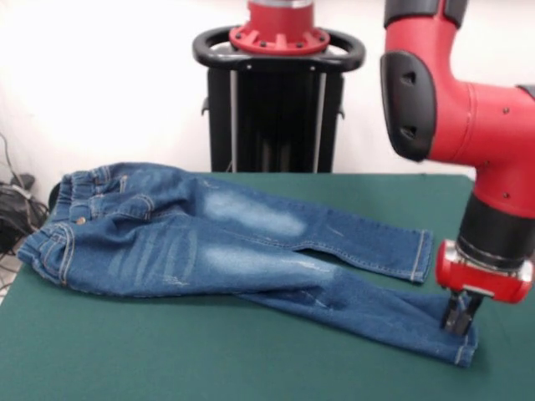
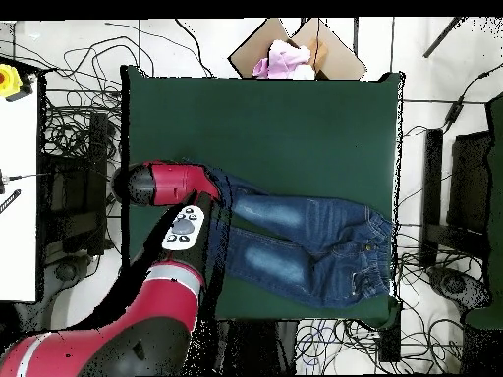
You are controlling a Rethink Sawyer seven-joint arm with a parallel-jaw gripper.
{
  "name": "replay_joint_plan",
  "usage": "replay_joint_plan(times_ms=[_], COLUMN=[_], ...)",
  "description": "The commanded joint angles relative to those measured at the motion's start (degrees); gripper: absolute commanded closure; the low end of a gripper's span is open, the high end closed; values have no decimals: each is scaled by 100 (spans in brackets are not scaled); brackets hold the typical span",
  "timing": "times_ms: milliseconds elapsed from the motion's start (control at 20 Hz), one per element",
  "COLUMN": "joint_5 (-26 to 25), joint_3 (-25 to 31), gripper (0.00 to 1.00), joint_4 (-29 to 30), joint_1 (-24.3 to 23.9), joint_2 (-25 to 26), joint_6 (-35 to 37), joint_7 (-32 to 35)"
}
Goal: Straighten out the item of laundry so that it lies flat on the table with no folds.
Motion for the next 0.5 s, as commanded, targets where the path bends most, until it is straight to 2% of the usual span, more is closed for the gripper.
replay_joint_plan(times_ms=[50, 200, 350, 500], joint_5=[-388, -426, -326, -255], joint_3=[147, 533, 657, 754], gripper=[100, 100, 100, 100], joint_4=[1097, 1554, 1889, 2239], joint_1=[-181, -432, -443, -437], joint_2=[-800, -1198, -1714, -2057], joint_6=[49, -51, 286, 333], joint_7=[451, 322, 325, 381])
